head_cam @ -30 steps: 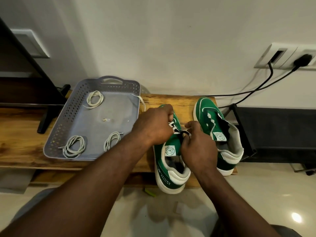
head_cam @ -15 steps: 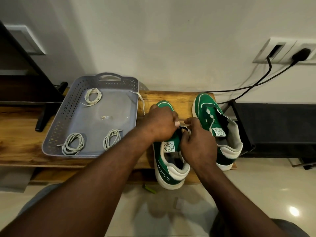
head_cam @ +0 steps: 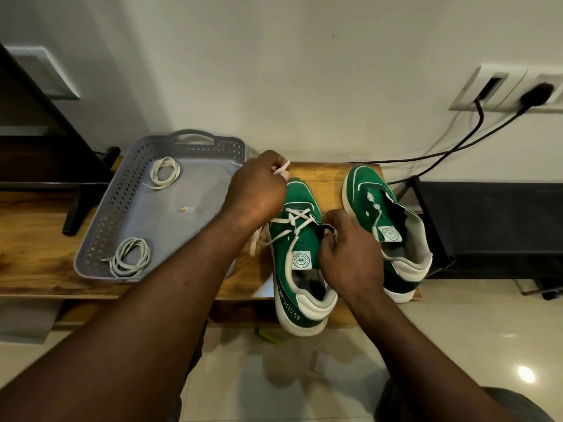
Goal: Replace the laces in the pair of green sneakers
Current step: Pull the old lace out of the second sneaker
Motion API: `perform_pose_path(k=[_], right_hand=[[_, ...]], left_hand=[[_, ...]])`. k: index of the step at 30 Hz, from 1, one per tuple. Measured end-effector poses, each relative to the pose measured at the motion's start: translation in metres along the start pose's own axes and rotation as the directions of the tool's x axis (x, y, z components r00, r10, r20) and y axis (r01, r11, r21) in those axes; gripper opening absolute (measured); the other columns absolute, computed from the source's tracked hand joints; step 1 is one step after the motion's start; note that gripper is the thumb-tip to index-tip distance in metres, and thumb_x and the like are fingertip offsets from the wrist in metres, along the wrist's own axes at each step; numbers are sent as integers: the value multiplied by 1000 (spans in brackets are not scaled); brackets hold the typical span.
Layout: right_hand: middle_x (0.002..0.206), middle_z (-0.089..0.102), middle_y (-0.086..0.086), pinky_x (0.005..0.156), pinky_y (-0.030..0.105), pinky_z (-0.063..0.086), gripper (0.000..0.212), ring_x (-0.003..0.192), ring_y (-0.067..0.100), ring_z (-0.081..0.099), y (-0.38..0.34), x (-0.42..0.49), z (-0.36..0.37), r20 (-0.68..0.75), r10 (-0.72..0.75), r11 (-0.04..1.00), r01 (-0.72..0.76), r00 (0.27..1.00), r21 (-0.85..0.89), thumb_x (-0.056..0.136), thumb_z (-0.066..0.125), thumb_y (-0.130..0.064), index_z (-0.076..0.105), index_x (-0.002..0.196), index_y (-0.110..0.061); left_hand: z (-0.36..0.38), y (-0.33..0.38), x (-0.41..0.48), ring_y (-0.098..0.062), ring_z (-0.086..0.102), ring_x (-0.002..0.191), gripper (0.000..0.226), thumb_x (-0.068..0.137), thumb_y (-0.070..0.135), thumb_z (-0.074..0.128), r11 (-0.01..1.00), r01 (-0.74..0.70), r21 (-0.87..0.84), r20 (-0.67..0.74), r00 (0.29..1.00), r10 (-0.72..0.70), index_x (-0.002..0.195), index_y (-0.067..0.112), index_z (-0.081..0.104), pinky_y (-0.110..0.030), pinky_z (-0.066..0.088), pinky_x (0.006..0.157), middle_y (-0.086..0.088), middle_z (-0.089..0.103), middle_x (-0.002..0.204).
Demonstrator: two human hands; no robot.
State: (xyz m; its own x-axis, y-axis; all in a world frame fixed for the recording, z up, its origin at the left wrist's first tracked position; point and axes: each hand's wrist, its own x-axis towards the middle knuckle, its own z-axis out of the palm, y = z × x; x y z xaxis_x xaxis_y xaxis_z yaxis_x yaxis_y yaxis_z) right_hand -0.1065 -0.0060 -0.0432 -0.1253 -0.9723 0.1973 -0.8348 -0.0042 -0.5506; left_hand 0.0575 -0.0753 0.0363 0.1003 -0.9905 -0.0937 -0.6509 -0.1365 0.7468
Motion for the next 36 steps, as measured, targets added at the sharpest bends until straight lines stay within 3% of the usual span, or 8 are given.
perform_pose_path(k=[3, 6, 10, 13, 18, 23, 28, 36], right_hand=[[128, 64, 1, 71, 27, 41, 33, 97, 25, 66, 2, 1, 0, 31, -85, 995, 87, 996, -42, 95, 58, -13, 62, 127, -22], [135, 55, 2, 75, 29, 47, 29, 105, 25, 63, 3, 3, 1, 25, -92, 996, 92, 995, -5, 97, 61, -14, 64, 125, -19], [148, 47, 4, 104, 43, 52, 32, 137, 27, 46, 5, 7, 7, 93, -125, 992, 127, 988, -14, 97, 67, -16, 67, 129, -20], [151, 46, 4, 108, 47, 48, 30, 138, 29, 41, 5, 10, 10, 162, -128, 988, 139, 979, -61, 97, 65, -19, 71, 126, -21], [140, 50, 3, 104, 50, 49, 20, 129, 27, 45, 6, 9, 9, 163, -158, 983, 171, 974, -67, 95, 66, -25, 69, 115, -20], [157, 37, 0, 115, 50, 43, 44, 145, 28, 31, 4, 9, 7, 232, -149, 976, 181, 961, -123, 97, 68, -37, 61, 140, -31], [132, 48, -1, 103, 40, 44, 42, 127, 21, 39, 6, 11, 11, 164, -119, 993, 122, 979, -5, 91, 63, -65, 67, 103, -25], [143, 48, -1, 108, 48, 46, 20, 136, 25, 37, 8, 11, 15, 151, -103, 994, 108, 983, -22, 95, 72, -37, 75, 113, -28]], left_hand=[[2, -2, -6, -31, 43, 133, 56, 92, 37, 71, 936, -92, 339, -14, 995, 103, 144, 37, 50, -47, 40, 103, -5, 46, 144], [5, 0, -13, -25, 59, 113, 39, 88, 35, 74, 920, -152, 362, 46, 988, 145, 124, 31, 60, -43, 51, 94, -1, 62, 122], [16, -1, -20, -21, 66, 90, 24, 86, 37, 76, 891, -119, 439, 399, 914, -74, 102, 21, 69, -37, 59, 80, -2, 69, 97], [20, -1, -23, -20, 64, 89, 25, 85, 35, 76, 859, -151, 489, 355, 934, -38, 104, 22, 68, -36, 58, 75, -2, 66, 99], [22, -5, -19, -18, 63, 67, 10, 89, 25, 72, 891, -87, 446, 316, 946, -66, 87, 14, 70, -31, 49, 54, -4, 64, 78], [13, -12, -11, -29, 78, 70, 7, 96, 12, 71, 967, 57, 249, 425, 891, -162, 98, 7, 75, -46, 67, 74, -15, 78, 84], [13, -14, -11, -32, 78, 67, 6, 97, 9, 69, 964, 121, 236, 396, 894, -209, 99, 5, 73, -50, 66, 72, -18, 76, 82], [11, -15, -9, -33, 79, 75, 5, 95, 9, 73, 979, 118, 166, 454, 872, -182, 100, 8, 73, -50, 66, 75, -18, 77, 87]])
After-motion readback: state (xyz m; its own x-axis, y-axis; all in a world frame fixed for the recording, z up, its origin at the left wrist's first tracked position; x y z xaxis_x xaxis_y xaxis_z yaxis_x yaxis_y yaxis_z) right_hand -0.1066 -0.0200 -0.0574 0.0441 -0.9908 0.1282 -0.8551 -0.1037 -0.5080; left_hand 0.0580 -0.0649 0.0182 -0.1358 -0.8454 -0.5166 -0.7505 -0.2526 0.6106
